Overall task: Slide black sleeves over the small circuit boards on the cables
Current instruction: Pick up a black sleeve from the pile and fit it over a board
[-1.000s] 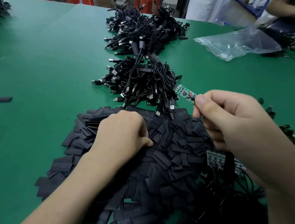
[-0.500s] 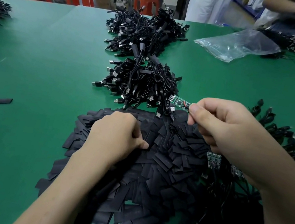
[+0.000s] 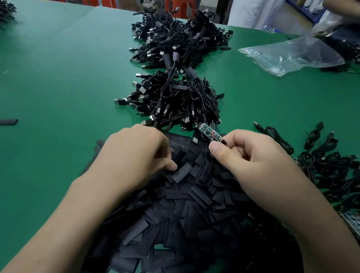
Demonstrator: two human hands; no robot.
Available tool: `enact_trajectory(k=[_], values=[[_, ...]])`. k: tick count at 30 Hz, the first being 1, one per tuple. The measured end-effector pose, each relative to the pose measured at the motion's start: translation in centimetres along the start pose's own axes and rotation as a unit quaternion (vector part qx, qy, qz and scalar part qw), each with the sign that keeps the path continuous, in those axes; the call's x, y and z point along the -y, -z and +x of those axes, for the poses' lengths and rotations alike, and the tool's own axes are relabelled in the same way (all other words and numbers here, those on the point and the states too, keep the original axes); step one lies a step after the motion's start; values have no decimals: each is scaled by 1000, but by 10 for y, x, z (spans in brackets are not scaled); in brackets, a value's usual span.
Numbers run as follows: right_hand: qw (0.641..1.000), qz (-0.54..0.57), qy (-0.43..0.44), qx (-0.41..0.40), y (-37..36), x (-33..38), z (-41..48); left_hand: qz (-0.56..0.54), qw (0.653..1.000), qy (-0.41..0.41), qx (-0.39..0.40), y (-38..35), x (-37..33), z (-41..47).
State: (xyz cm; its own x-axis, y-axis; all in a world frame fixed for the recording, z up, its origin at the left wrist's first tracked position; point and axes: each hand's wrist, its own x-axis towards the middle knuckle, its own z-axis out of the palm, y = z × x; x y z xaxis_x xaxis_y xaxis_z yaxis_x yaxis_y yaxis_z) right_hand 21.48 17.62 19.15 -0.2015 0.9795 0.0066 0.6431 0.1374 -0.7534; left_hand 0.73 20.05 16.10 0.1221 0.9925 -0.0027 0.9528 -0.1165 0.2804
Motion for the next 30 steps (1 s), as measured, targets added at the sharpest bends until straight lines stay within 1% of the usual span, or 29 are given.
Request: enact_trajectory(k=[2, 3, 5, 6, 7, 10, 11, 12, 13, 14, 15, 17, 19, 21, 22, 24, 26, 27, 28, 30], values=[[1000, -1, 0, -5, -1, -2, 1, -29, 999, -13, -18, 3, 0, 0], [1000, 3, 2, -12, -2, -3, 1, -61, 997, -40, -33, 6, 0, -1], [999, 35, 11, -29, -4, -6, 2, -152, 979, -128, -35, 14, -3, -4], [997, 64, 16, -34, -4, -7, 2, -197, 966, -168, -21, 17, -6, -8], [994, 97, 23, -34, -4, -8, 3, -238, 952, -192, -5, 19, -9, -11], [985, 168, 47, -20, 0, -6, 2, -357, 914, -189, 36, 18, -14, -13], [981, 182, 59, -17, 2, -5, 1, -409, 892, -181, 64, 18, -15, -14], [977, 201, 72, -15, 3, -4, 0, -469, 860, -175, 99, 17, -16, -13], [971, 223, 83, -12, 4, -2, 0, -533, 818, -170, 133, 16, -17, -14], [966, 241, 92, -12, 6, -1, -1, -584, 780, -163, 153, 15, -17, -14], [962, 252, 100, -13, 7, -1, -2, -619, 753, -153, 163, 14, -18, -14], [956, 266, 121, -11, 9, 0, -4, -646, 732, -141, 166, 13, -21, -15], [951, 279, 134, 0, 10, 2, -6, -651, 726, -143, 172, 11, -22, -15], [953, 265, 144, -8, 12, 5, -7, -643, 736, -149, 153, 12, -21, -15], [959, 243, 144, -22, 14, 4, -8, -628, 754, -149, 124, 13, -19, -14], [973, 184, 128, -58, 22, 1, -7, -569, 809, -144, 43, 18, -15, -13], [982, 137, 107, -72, 33, -2, -8, -484, 861, -150, -43, 23, -11, -13], [987, 116, 97, -60, 37, -4, -10, -432, 883, -162, -84, 25, -10, -14], [990, 99, 88, -36, 41, -5, -11, -380, 899, -182, -122, 26, -9, -14], [994, 75, 77, 14, 44, -6, -12, -303, 908, -225, -182, 28, -8, -14]])
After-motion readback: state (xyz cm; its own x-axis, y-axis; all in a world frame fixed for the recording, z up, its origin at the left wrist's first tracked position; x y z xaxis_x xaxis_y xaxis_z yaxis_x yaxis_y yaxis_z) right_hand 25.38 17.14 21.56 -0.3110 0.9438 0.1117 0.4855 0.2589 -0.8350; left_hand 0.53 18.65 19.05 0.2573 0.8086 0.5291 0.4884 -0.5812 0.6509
